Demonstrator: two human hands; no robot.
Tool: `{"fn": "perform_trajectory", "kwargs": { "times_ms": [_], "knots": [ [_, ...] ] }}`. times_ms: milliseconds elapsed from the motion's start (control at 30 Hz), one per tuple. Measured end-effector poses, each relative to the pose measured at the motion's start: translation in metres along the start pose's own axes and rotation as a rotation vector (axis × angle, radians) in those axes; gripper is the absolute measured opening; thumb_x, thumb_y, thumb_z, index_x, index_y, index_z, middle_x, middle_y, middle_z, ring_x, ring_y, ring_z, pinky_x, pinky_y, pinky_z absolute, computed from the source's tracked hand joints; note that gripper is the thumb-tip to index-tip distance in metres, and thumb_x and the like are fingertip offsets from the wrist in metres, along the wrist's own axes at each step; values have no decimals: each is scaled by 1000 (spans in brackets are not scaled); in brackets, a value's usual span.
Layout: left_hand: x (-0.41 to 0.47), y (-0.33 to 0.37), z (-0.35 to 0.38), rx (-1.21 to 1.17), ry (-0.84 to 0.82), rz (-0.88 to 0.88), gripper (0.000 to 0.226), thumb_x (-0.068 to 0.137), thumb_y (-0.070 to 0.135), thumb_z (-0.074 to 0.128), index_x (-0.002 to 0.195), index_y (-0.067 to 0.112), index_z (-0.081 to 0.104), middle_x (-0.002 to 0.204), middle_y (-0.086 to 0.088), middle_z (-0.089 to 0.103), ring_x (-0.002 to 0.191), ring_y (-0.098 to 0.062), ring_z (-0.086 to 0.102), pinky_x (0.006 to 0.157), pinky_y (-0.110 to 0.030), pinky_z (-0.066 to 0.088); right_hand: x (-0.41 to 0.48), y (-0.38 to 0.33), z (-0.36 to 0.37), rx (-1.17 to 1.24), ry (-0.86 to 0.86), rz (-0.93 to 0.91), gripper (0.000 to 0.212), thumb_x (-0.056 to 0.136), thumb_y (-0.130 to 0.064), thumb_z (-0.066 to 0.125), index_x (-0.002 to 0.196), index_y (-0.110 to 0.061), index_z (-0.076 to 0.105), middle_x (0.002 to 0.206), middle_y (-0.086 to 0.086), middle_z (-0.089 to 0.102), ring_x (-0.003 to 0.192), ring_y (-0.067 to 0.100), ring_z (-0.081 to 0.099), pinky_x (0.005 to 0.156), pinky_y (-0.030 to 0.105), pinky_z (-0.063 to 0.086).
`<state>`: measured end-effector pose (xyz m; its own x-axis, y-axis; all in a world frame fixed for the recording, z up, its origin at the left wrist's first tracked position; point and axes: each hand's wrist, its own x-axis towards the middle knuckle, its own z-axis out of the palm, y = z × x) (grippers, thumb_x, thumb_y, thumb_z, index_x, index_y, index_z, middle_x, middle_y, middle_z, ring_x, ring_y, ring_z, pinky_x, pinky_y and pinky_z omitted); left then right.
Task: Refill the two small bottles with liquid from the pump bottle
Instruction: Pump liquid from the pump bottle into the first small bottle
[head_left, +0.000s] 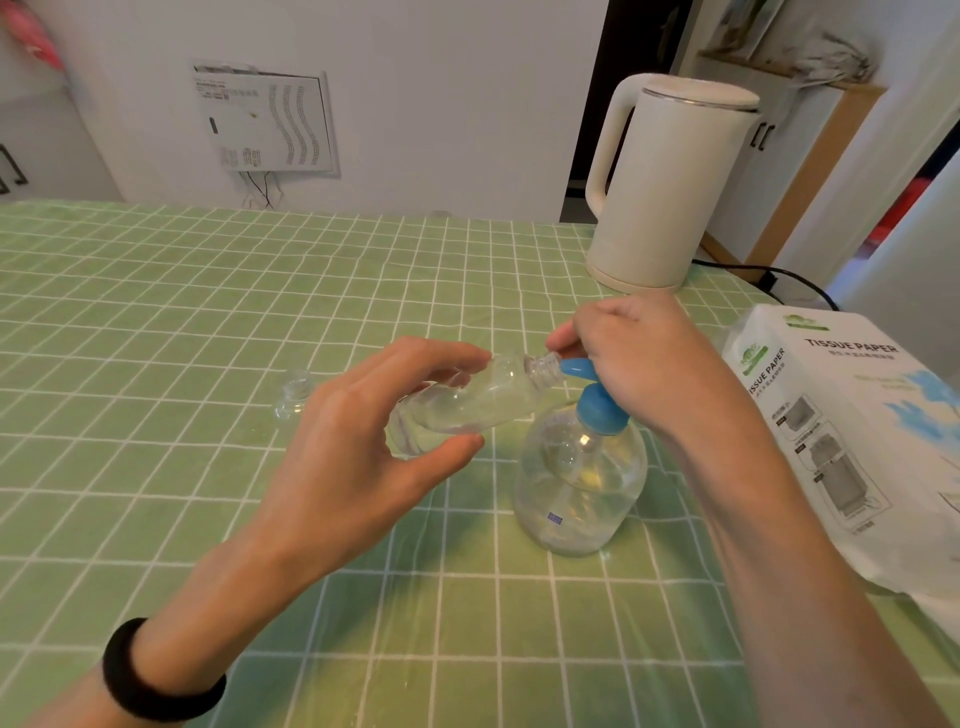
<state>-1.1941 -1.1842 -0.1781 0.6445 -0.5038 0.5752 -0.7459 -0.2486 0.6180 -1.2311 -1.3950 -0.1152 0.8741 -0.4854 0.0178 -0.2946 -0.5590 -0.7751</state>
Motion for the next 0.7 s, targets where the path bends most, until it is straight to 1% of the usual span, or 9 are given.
{"fn": "perform_trajectory", "kwargs": {
  "times_ms": [100,133,167,233,267,467,533,600,700],
  "knots": [
    [-1,2,1,-2,-4,8,50,82,21,82,130,25,68,121,15,73,114,-5,70,99,-27,56,-1,-1,-1,-24,-4,-5,44,83,-34,47,96,-3,76,101,14,76,101,37,67,89,49,56],
    [-1,2,1,-2,-6,8,50,82,21,82,130,25,68,121,15,73,114,-5,70,99,-27,56,0,1,-2,-35,-9,-3,45,85,-35,47,97,-2,75,100,12,76,99,36,67,84,45,56],
    [-1,2,2,-1,-9,7,50,82,22,82,130,25,68,122,15,73,114,-4,70,99,-27,56,0,2,-4,-39,-11,-2,43,87,-35,47,91,-5,77,90,6,78,90,33,68,75,38,54],
    [-1,2,3,2,-14,2,50,82,22,82,130,24,68,122,14,73,115,-5,70,99,-27,56,1,2,-7,-33,-15,7,42,90,-36,47,76,-14,79,68,-11,76,75,15,68,67,31,45],
    [-1,2,3,3,-16,0,50,82,22,82,130,24,68,122,13,73,114,-5,70,99,-28,56,1,1,-7,-27,-20,9,42,90,-36,46,73,-16,79,63,-14,75,71,9,67,66,30,44],
    [-1,0,2,6,-25,-4,51,84,19,87,131,22,67,123,12,73,115,-7,70,99,-29,56,5,5,-6,17,-20,7,41,91,-31,47,68,-11,74,50,-17,67,47,-11,54,59,27,35],
    [0,-1,2,3,-21,-1,50,84,22,84,131,22,67,123,13,73,114,-7,70,99,-30,57,5,7,-4,39,-17,19,39,90,-30,48,65,-13,72,49,-17,67,44,-10,51,59,28,34],
    [0,-1,2,4,-17,-1,50,83,23,82,131,22,68,123,12,73,114,-7,70,98,-31,57,4,8,-3,24,-29,43,38,90,-31,48,71,-10,74,52,-17,69,45,-9,52,59,28,34],
    [-1,0,1,8,-15,0,50,83,22,82,131,22,68,122,12,73,114,-8,70,98,-33,58,3,6,-3,24,-18,49,39,90,-32,50,72,-11,77,58,-15,72,55,3,58,59,28,37]
  ]
}}
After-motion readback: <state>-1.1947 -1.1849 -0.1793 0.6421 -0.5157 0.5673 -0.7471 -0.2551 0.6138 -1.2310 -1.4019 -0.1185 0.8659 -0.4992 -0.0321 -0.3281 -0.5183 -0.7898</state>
